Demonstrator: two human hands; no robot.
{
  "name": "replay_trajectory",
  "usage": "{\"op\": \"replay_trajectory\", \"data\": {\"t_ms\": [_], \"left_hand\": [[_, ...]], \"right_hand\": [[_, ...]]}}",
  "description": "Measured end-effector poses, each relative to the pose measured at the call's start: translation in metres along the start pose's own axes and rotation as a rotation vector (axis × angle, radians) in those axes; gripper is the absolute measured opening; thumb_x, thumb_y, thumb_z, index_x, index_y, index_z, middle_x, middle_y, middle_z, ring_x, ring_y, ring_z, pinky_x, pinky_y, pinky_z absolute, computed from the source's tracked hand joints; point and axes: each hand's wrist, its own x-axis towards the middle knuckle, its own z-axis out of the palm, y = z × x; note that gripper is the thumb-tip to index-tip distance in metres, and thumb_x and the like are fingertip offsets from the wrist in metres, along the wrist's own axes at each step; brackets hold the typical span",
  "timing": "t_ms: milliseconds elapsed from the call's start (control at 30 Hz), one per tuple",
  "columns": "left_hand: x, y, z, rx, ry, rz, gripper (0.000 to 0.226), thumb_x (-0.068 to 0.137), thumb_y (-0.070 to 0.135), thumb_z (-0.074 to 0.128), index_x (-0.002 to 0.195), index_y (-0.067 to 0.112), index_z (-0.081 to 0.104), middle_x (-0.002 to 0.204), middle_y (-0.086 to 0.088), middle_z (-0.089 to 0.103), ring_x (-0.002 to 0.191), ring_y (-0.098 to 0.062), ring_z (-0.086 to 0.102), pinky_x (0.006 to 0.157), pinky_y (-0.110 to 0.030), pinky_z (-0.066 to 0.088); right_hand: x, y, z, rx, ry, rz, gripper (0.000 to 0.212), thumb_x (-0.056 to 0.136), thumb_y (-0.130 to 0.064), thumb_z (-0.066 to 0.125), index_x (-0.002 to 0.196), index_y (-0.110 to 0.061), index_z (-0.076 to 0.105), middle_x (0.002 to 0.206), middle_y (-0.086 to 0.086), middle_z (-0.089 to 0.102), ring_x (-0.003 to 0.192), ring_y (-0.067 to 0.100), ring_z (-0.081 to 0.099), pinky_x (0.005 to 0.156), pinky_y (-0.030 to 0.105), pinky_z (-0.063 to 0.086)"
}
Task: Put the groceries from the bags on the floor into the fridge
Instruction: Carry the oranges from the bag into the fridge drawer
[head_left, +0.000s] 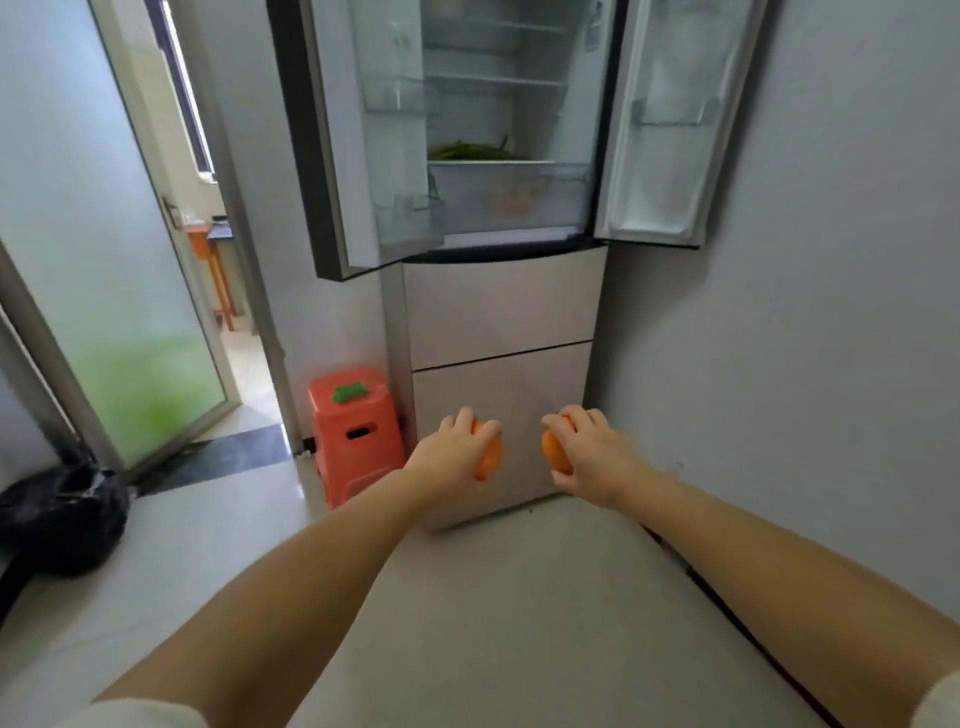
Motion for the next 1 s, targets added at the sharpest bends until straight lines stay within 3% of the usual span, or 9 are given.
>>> {"op": "replay_trajectory", "data": {"t_ms": [400,567,700,867,1000], "left_hand": [[0.318,-0.073,-0.119,0.111,0.265,0.124,0.065,0.078,0.027,0.067,0.133,0.025,0.031,0.130,-0.009,0.033,0.117,-0.031,0.041,0.084,-0.041,0.051],[0.434,-0.101,-0.156,0.144,0.358,0.142,0.063,0.077,0.026,0.066,0.131,0.022,0.034,0.124,-0.010,0.034,0.112,-0.033,0.043,0.073,-0.041,0.049],[0.524,-0.127,-0.180,0.137,0.414,0.107,0.065,0.079,0.027,0.065,0.135,0.024,0.032,0.129,-0.010,0.034,0.115,-0.033,0.043,0.075,-0.039,0.047],[0.632,-0.164,-0.217,0.106,0.530,0.006,0.067,0.077,0.033,0.069,0.134,0.022,0.036,0.125,-0.012,0.039,0.115,-0.035,0.046,0.089,-0.043,0.047],[0.712,-0.193,-0.241,0.045,0.538,-0.071,0.069,0.073,0.038,0.072,0.131,0.022,0.038,0.124,-0.011,0.046,0.110,-0.032,0.051,0.088,-0.040,0.046]], "right_hand": [[0.279,0.157,-0.077,-0.097,0.262,-0.009,0.066,0.082,-0.037,0.061,0.139,-0.022,0.032,0.137,0.007,0.036,0.122,0.029,0.039,0.082,0.038,0.050],[0.381,0.219,-0.100,-0.152,0.350,-0.031,0.065,0.081,-0.037,0.062,0.138,-0.020,0.034,0.135,0.009,0.039,0.117,0.030,0.041,0.081,0.039,0.050],[0.466,0.271,-0.109,-0.188,0.436,-0.072,0.067,0.082,-0.037,0.062,0.139,-0.022,0.032,0.138,0.007,0.036,0.121,0.029,0.039,0.082,0.039,0.050],[0.584,0.331,-0.123,-0.185,0.538,-0.166,0.067,0.083,-0.038,0.062,0.140,-0.020,0.032,0.140,0.007,0.035,0.123,0.029,0.039,0.083,0.035,0.045],[0.680,0.372,-0.136,-0.132,0.552,-0.239,0.070,0.082,-0.036,0.065,0.140,-0.018,0.031,0.138,0.007,0.037,0.120,0.028,0.041,0.086,0.036,0.044]]}}
